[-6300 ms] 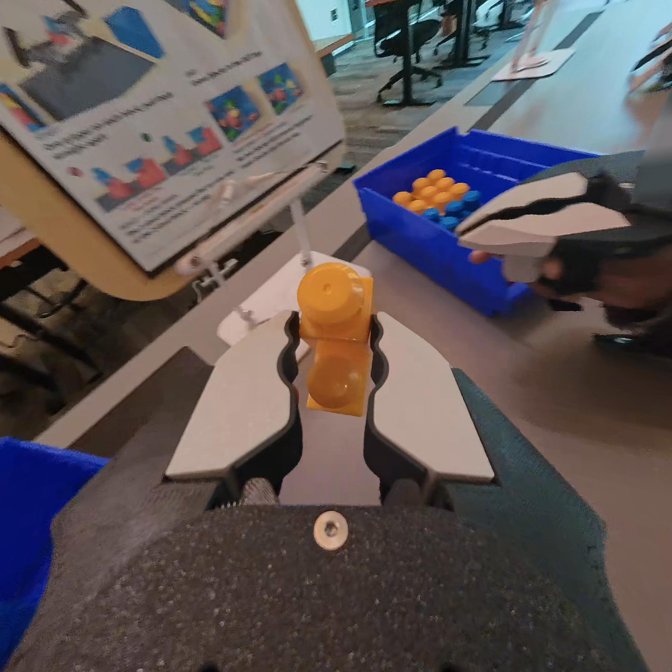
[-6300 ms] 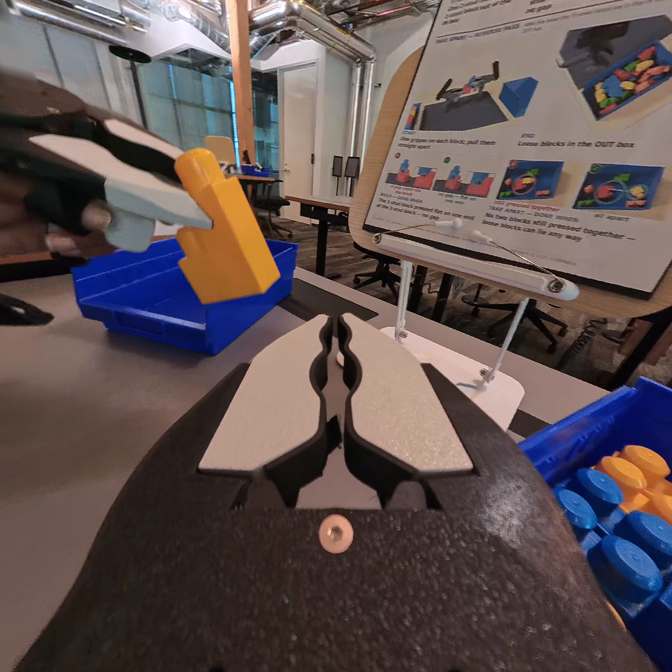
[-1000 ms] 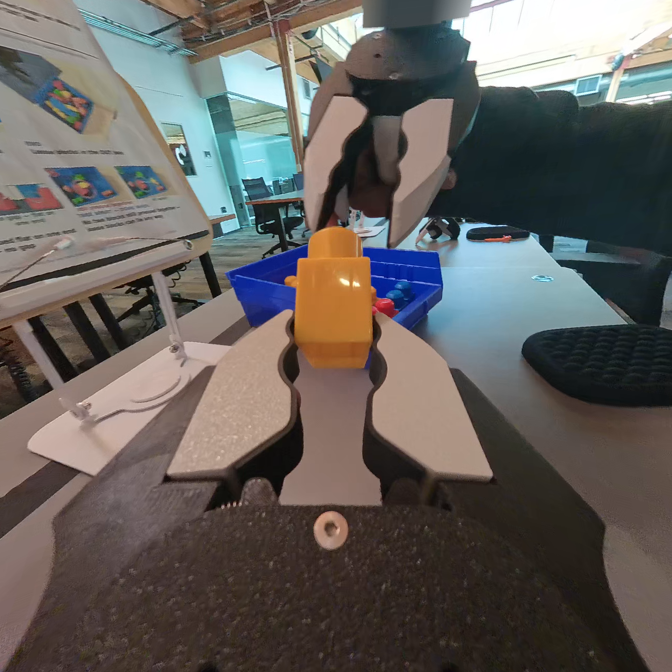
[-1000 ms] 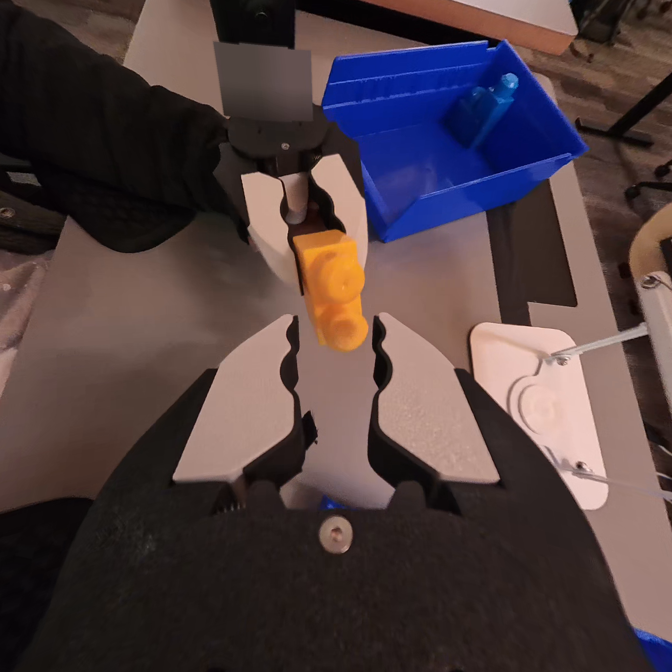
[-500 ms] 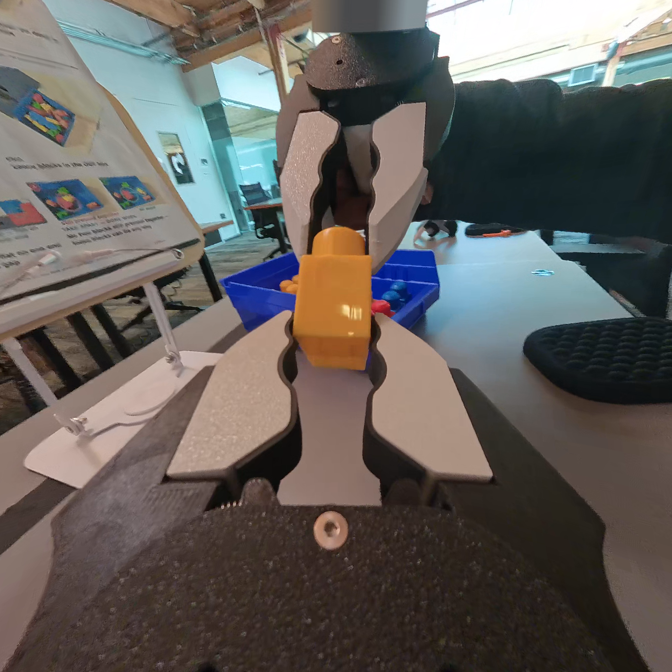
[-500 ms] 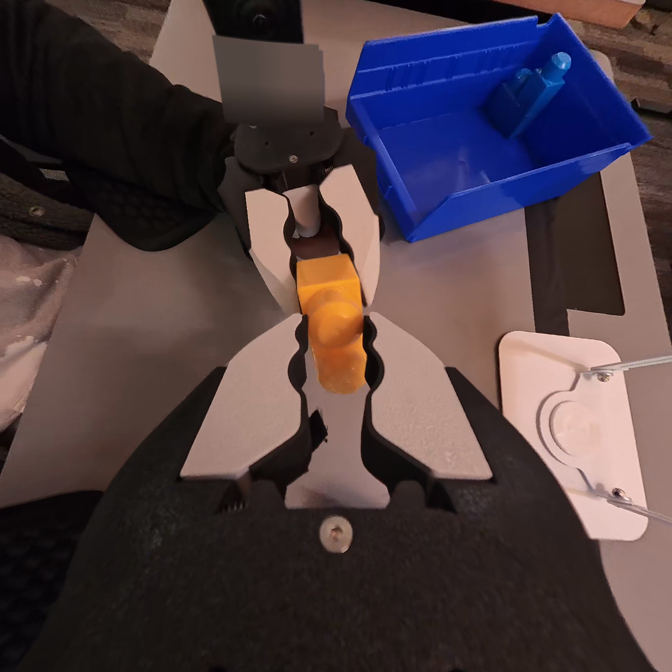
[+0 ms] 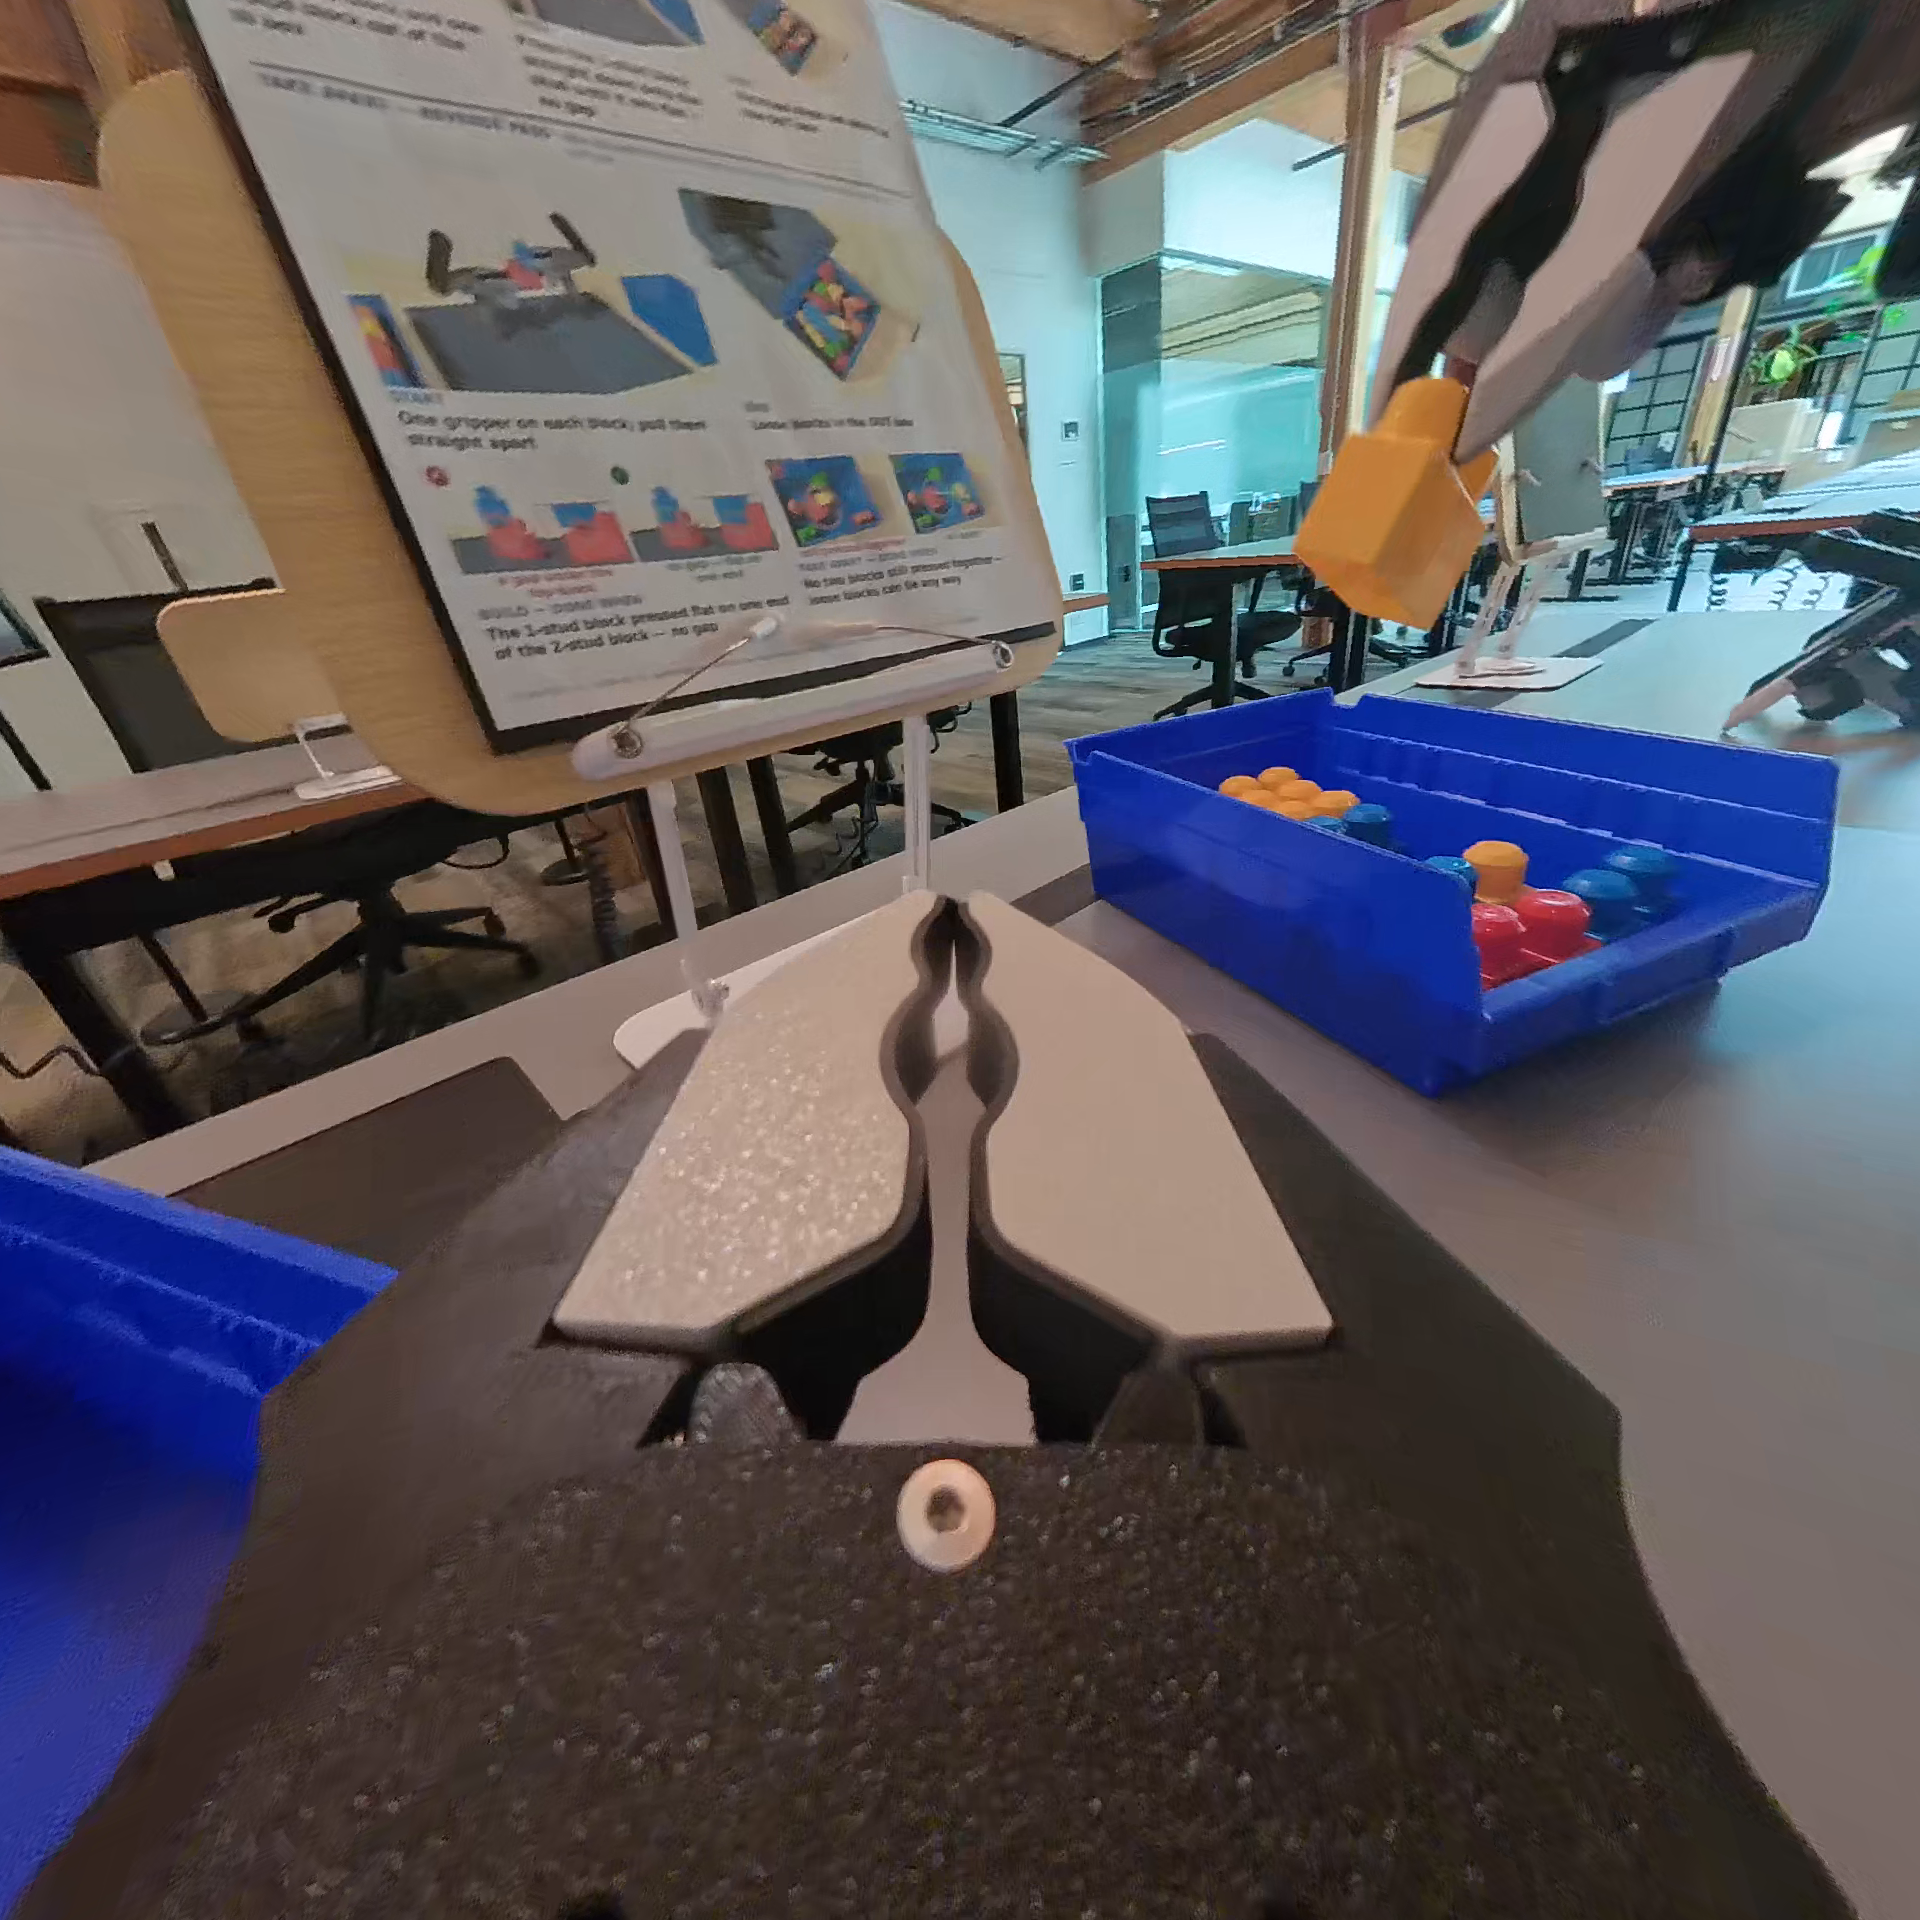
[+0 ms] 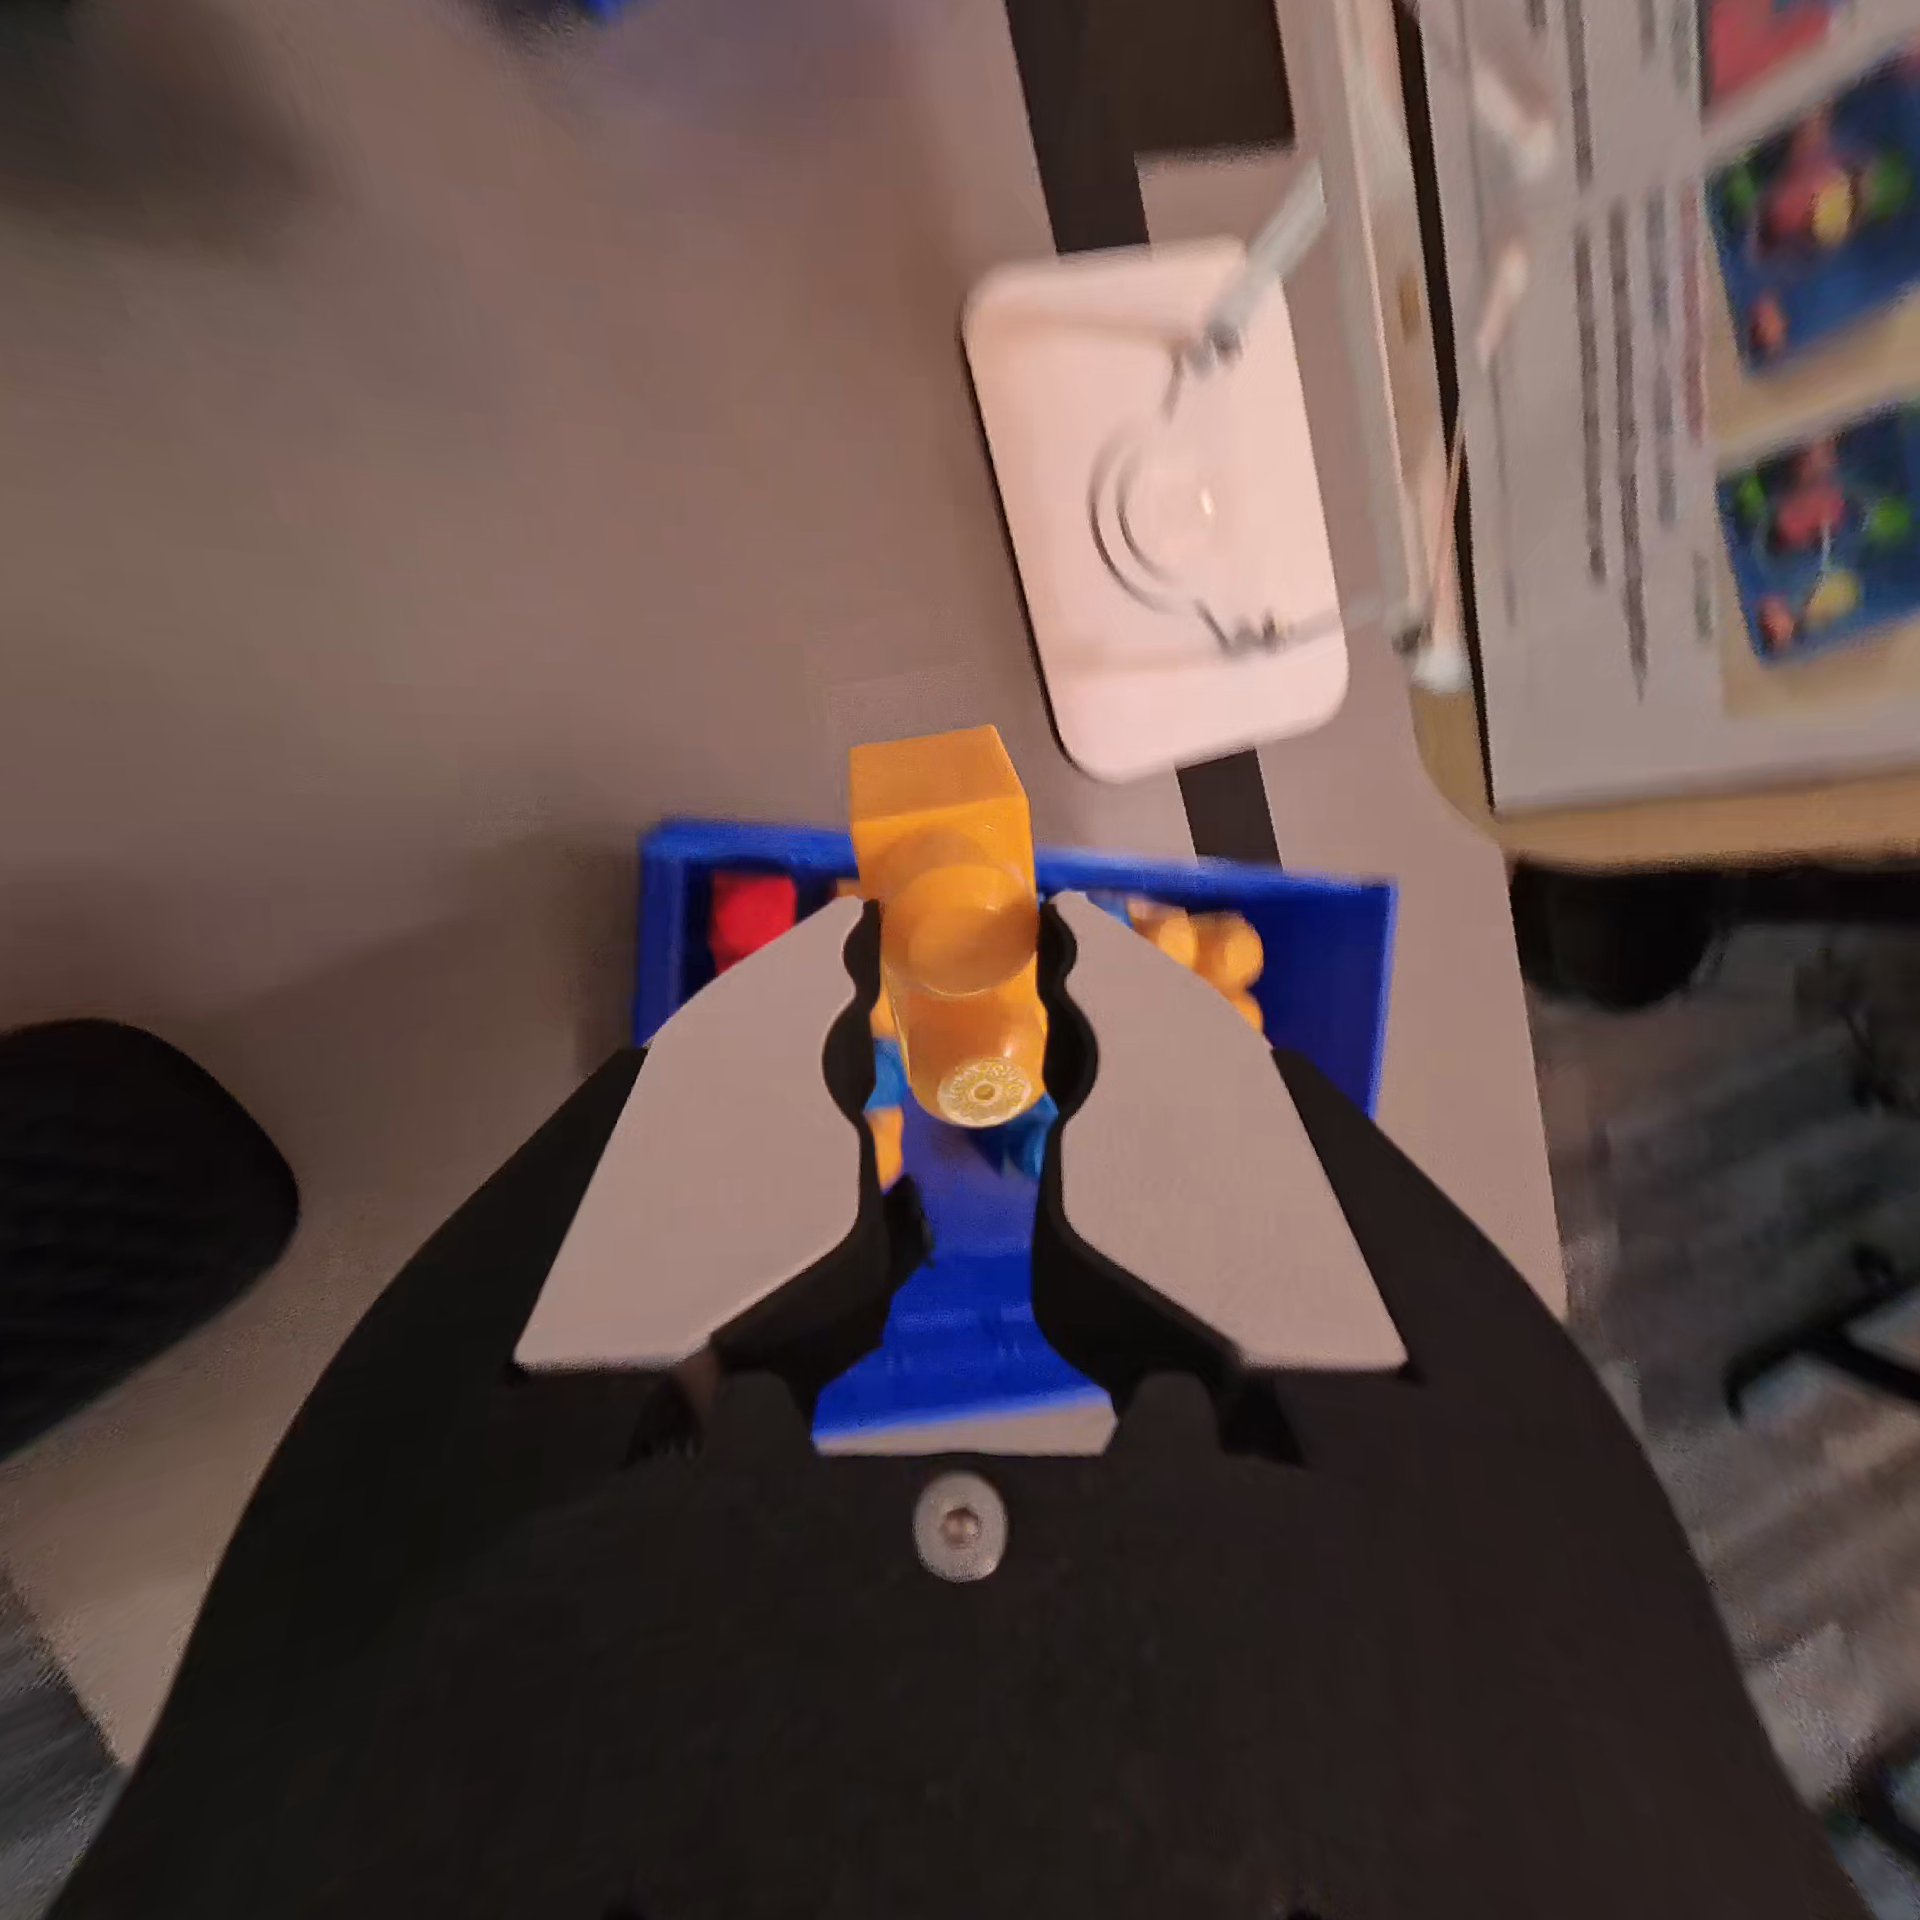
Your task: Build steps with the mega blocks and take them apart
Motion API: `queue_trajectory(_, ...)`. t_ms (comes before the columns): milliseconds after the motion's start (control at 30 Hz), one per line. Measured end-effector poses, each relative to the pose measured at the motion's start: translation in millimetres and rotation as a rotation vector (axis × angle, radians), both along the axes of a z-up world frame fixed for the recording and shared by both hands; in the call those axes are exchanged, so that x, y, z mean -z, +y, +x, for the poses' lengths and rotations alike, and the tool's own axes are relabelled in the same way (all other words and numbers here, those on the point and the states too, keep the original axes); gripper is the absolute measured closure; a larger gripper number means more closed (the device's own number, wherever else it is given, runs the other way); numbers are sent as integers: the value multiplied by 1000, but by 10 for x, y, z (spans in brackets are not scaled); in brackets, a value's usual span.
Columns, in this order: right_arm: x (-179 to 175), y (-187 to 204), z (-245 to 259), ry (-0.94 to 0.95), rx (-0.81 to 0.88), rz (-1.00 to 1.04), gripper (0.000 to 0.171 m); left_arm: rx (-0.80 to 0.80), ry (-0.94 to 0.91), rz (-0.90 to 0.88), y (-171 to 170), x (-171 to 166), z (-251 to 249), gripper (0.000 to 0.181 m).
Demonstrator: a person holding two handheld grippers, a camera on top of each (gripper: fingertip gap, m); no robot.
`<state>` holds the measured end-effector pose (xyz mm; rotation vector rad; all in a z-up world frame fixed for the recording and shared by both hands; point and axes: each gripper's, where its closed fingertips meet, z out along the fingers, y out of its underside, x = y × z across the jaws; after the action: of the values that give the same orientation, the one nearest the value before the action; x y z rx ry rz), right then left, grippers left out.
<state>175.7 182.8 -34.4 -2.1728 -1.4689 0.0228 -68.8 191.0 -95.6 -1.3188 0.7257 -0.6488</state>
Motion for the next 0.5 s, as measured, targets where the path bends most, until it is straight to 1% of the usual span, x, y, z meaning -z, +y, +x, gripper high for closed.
queue_trajectory(100, 235, 72, 470, -118, 109, -58, 142, -12, 4, -8, 34, 35, -22, 181)
queue_trajectory(200, 556, 76, 784, -202, 173, -127, 143, -9, 19, -7, 33, 63, -6, 181)
queue_trajectory(367, 1079, 56, 992, -263, 213, -224, 142, 4, 32, -2, 21, 89, 17, 181)
queue_trajectory(500, 1345, 72, 1000, -268, 218, -271, 142, 10, 41, -1, 22, 107, 23, 181)
